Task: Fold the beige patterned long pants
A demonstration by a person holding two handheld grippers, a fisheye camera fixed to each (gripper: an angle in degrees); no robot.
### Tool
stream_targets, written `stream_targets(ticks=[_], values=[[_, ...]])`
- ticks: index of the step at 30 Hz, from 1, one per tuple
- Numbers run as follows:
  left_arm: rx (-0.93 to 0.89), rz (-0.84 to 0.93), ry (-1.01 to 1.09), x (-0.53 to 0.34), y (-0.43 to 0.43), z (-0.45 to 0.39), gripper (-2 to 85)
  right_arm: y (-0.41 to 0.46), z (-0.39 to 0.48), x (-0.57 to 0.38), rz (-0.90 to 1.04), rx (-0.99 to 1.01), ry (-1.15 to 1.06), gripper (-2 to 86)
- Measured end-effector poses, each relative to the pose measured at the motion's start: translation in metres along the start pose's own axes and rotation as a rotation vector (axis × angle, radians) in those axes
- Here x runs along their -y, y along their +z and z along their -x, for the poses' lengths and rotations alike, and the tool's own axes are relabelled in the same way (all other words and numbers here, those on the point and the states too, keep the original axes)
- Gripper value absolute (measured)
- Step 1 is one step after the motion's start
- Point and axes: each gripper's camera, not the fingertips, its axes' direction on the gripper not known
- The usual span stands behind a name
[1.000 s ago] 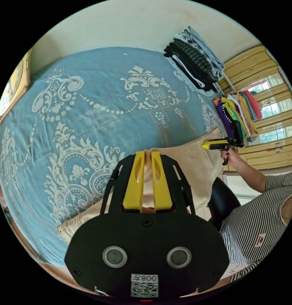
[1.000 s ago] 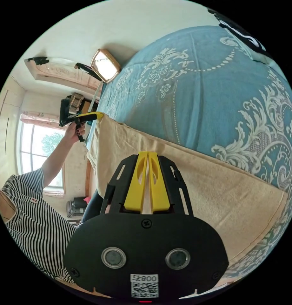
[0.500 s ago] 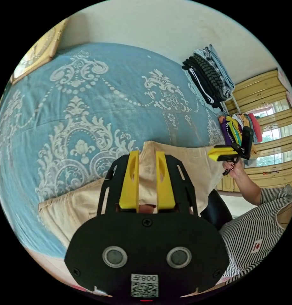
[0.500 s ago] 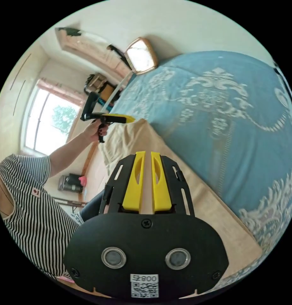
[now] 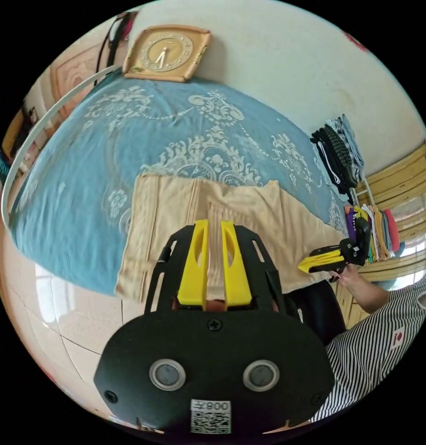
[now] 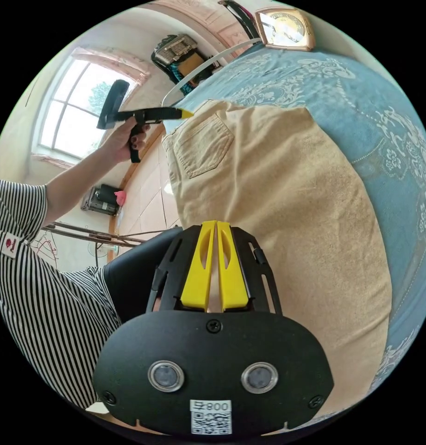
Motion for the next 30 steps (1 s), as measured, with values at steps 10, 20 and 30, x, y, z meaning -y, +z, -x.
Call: stream_targets(ticks=[10, 20, 30], values=[[0.057, 0.046, -0.146, -0.067, 0.017, 0.049, 1.1, 0.021, 0.031, 0.002, -0.031, -0.047, -0.009, 0.3], [-0.231, -0.021, 0.312, 0.060, 0.056, -0.069, 9.7, 0.018, 0.050, -0.009, -0.096, -0.096, -0.012, 0.2], [-0.294, 0.217, 0.531, 0.110, 0.122, -0.122, 4.6, 0.010, 0.058, -0.045, -0.240, -0.119, -0.033, 0.1]])
